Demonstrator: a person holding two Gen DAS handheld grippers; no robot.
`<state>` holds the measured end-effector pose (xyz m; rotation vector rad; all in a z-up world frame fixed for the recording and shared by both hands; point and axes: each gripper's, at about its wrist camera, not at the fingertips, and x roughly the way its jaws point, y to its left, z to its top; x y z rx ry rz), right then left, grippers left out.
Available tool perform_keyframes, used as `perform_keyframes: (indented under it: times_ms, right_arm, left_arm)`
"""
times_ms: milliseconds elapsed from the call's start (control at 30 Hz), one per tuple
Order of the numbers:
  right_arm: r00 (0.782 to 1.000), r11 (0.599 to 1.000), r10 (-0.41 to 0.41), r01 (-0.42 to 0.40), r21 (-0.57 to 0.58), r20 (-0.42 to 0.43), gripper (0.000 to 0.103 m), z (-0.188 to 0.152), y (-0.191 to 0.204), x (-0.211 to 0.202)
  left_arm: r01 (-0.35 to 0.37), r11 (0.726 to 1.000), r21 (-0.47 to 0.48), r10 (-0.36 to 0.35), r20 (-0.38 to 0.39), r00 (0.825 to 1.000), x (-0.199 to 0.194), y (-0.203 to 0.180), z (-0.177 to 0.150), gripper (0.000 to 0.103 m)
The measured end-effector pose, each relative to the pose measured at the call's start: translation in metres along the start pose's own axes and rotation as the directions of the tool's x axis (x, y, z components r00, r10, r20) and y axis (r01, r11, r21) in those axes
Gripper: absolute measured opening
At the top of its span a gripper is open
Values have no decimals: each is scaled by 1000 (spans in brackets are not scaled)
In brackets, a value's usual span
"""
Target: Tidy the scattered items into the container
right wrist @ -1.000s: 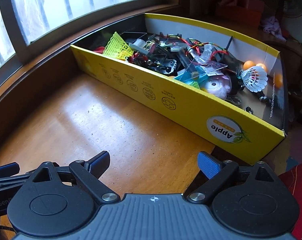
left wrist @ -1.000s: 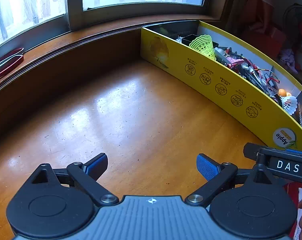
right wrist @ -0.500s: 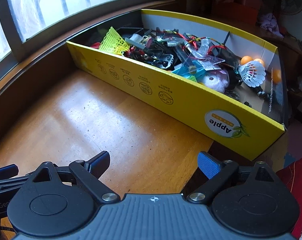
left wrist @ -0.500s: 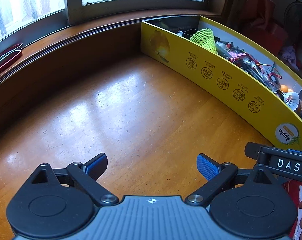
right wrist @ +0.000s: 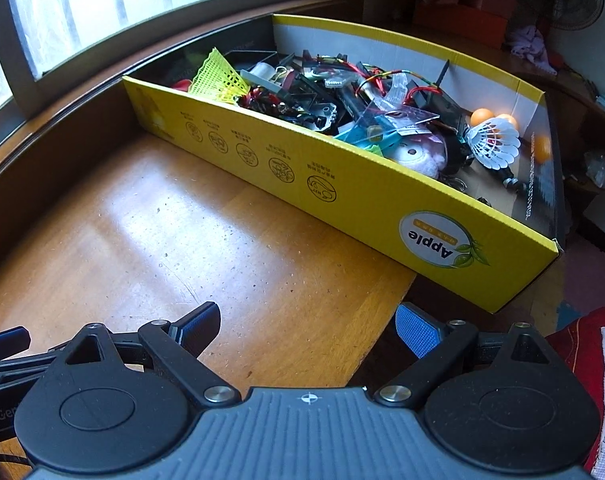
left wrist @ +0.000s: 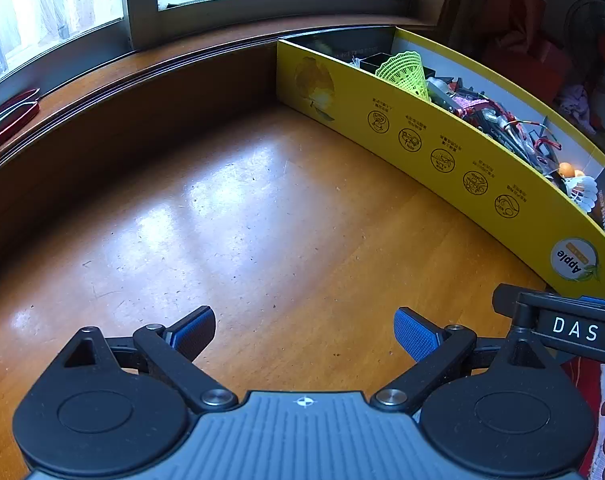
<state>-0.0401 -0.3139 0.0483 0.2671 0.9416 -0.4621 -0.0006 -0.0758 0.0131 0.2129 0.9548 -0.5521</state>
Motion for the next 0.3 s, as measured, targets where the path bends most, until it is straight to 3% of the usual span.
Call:
perform_keyframes:
  times_ms: [300]
  right_arm:
    - [1000,1000,0,0,0,-7,95,0,-1,1]
  left_arm:
    - [-8,1000,7,9,-6,1000,-1,-1,-1,97]
